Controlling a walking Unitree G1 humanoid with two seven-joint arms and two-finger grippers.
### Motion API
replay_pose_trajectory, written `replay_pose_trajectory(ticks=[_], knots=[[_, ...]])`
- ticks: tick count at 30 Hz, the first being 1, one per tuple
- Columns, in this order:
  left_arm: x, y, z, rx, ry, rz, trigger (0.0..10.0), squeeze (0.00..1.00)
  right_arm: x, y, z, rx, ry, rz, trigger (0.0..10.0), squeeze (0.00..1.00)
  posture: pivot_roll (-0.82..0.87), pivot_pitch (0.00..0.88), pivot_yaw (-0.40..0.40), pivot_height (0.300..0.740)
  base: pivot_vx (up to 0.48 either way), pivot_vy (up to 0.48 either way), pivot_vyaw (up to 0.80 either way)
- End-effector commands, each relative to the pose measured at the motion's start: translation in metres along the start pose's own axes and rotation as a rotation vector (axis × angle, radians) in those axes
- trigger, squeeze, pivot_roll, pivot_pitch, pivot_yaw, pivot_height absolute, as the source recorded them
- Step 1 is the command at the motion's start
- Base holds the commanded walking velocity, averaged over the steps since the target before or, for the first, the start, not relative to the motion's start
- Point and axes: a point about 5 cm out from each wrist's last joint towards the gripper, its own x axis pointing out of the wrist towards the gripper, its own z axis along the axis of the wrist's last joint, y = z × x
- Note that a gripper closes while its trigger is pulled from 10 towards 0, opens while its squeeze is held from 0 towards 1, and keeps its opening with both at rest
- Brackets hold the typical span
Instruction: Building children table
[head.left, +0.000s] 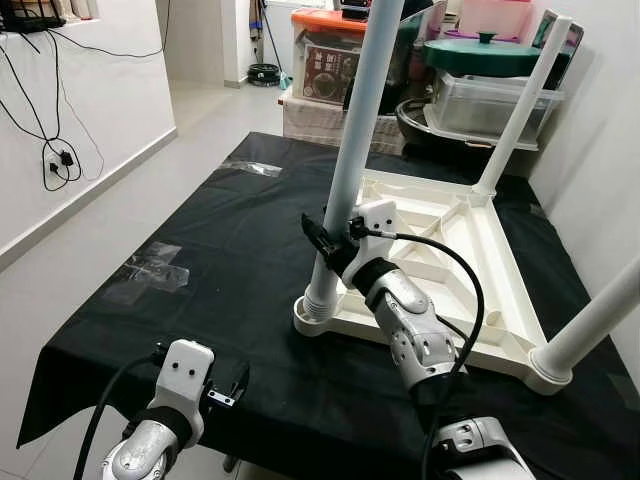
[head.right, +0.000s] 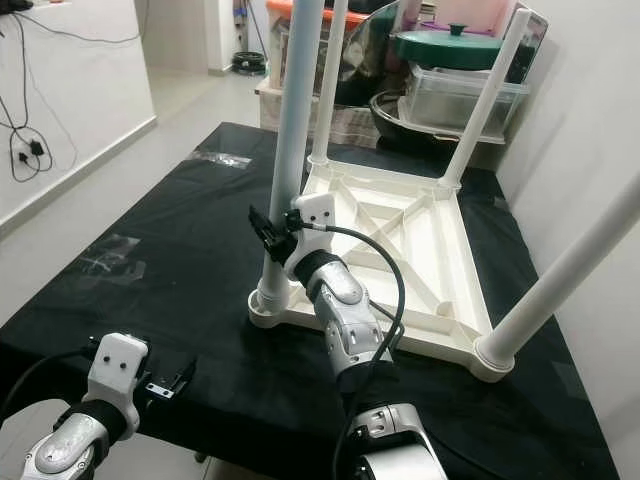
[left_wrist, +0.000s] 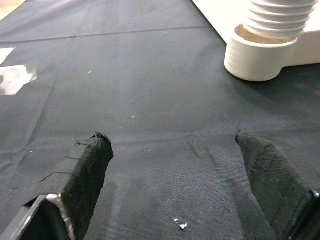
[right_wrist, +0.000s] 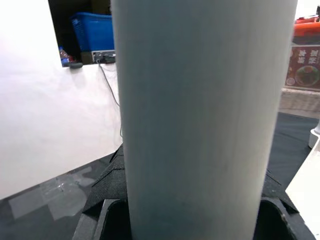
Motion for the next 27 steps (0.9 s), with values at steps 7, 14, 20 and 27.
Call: replay_pose_trajectory(ticks=[7,14,20,27], knots=[[0.0,0.002,-0.001,0.02,0.007,0.003,10.0,0.0,-0.008,-0.004,-0.037,0.164,0.15,-0.113,10.0,0.0,0.1,0.0,-0.079,0.74,0.0,0.0,0.0],[0.001,0.002,-0.001,0.024,0.005,-0.003,10.0,0.0,-0.002,0.005,-0.036,0.313,0.141,-0.135,10.0,0.0,0.1,0.0,-0.077,0.74,0.0,0.0,0.0],[0.0,0.002,-0.002,0.024,0.006,-0.002,10.0,0.0,-0.003,0.011,-0.036,0.331,0.14,-0.102,10.0,0.0,0.1,0.0,-0.078,0.74,0.0,0.0,0.0],[0.001,0.002,-0.002,0.022,0.007,-0.002,10.0,0.0,-0.003,0.02,-0.024,0.359,0.094,-0.053,10.0,0.0,0.1,0.0,-0.077,0.74,0.0,0.0,0.0]])
